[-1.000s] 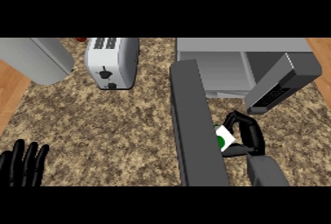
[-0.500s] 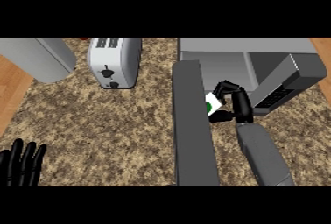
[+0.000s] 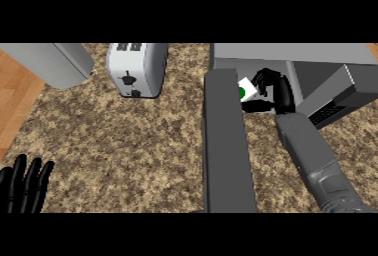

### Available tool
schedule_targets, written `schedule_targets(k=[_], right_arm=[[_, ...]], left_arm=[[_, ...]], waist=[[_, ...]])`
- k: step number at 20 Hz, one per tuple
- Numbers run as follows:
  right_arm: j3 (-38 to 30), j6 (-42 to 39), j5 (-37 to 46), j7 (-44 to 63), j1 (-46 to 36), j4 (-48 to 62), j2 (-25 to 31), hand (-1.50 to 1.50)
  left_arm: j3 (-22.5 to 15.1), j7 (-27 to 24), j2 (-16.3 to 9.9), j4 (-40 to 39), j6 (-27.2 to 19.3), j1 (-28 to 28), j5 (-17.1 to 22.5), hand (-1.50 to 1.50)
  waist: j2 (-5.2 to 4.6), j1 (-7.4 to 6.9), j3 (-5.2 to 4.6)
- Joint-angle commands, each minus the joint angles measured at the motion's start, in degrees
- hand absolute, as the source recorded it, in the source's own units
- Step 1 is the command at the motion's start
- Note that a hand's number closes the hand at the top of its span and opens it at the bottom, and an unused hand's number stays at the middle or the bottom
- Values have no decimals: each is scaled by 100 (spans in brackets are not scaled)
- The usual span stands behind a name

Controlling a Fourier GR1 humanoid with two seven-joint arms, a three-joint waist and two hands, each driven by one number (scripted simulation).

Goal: Pick up the milk, place it into the microwave and close the microwave

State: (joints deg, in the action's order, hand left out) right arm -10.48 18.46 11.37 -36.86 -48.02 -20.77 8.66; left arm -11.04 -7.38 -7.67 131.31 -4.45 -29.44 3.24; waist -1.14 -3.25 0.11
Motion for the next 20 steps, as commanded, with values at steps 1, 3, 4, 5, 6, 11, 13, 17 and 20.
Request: schedule_targets(k=[1,3,4,5,6,11,13,17,20], right_arm=[[-194,332,61,113,-553,536,376,150],[-328,1047,23,232,-700,628,145,150],[-322,970,80,193,-699,672,493,150],[-282,1458,186,57,-565,716,396,150],[-338,1482,159,81,-715,711,545,150],[186,1730,786,69,-917,1179,549,-150],[289,1760,895,68,-967,1303,377,-150],[389,1565,1008,193,-1181,1480,253,-150],[395,1563,1026,246,-1174,1589,81,-150]], left_arm=[[-77,254,14,267,-47,56,-3,-150],[-31,-18,-67,-102,141,106,31,-150],[-224,97,11,96,30,38,-135,-150],[-137,-87,-4,-126,97,27,-78,-150],[106,84,-102,25,109,50,91,-150],[97,8,-124,-131,101,120,-92,-150],[-105,83,-36,-154,-4,177,-314,-150],[-107,108,-98,-83,51,171,-336,-150],[-123,-176,-60,-303,134,99,-287,-150]], waist=[[-60,-133,10],[-86,-195,5],[-64,-144,9],[-98,-208,5],[-108,-235,7],[-147,-330,7],[-159,-329,14],[-156,-371,16],[-137,-349,6]])
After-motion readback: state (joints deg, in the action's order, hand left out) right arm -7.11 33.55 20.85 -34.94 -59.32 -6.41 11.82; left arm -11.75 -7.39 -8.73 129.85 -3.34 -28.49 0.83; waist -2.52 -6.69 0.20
